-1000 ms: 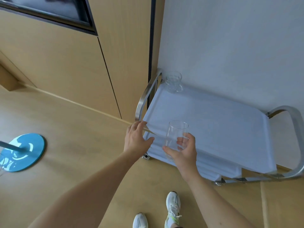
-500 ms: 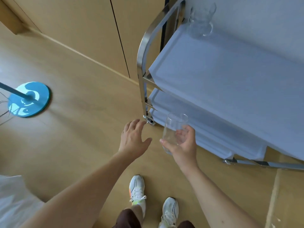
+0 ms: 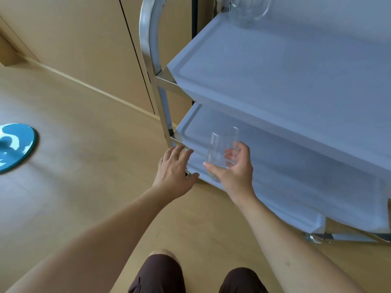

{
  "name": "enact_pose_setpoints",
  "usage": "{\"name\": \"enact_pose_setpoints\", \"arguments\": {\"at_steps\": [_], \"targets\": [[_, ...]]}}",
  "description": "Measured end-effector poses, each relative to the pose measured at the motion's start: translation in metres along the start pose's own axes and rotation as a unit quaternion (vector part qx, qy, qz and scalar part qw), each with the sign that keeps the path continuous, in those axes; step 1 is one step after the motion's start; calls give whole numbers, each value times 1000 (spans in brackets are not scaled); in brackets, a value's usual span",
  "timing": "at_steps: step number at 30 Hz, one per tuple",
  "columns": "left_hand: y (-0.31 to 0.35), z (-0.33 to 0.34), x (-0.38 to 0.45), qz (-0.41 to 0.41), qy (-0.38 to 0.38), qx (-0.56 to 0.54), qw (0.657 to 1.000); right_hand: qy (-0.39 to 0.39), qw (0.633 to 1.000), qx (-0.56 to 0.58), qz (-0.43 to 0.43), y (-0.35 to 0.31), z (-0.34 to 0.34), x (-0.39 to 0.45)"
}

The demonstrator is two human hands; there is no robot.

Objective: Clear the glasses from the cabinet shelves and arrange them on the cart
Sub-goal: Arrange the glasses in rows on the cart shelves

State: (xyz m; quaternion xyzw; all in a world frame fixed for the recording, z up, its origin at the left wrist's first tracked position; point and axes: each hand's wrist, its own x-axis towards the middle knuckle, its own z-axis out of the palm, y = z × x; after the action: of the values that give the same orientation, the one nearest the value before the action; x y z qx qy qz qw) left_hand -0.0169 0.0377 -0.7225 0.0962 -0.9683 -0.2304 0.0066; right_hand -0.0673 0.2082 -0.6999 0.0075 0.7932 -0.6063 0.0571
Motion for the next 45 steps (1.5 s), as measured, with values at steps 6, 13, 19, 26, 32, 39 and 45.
{"name": "enact_pose_setpoints", "arguments": {"at_steps": [6,13,19,26,32,39,45], "targets": [[-11,28,51,35,71,10,997,22,996,31,-79,21,16,51],[-24,51,83,100,123,42,986,47,988,28,-144,46,24,89],[-24,68,131,99,139,2,985,90,981,6,-170,67,34,132],[-33,70,183,111,82,62,989,140,971,-2,-195,73,47,179],[-27,77,205,96,75,131,984,148,967,-21,-208,67,57,228],[-31,78,217,120,104,122,980,169,961,-16,-218,60,79,288],[-36,82,223,130,122,96,979,168,965,2,-203,49,97,332]]}}
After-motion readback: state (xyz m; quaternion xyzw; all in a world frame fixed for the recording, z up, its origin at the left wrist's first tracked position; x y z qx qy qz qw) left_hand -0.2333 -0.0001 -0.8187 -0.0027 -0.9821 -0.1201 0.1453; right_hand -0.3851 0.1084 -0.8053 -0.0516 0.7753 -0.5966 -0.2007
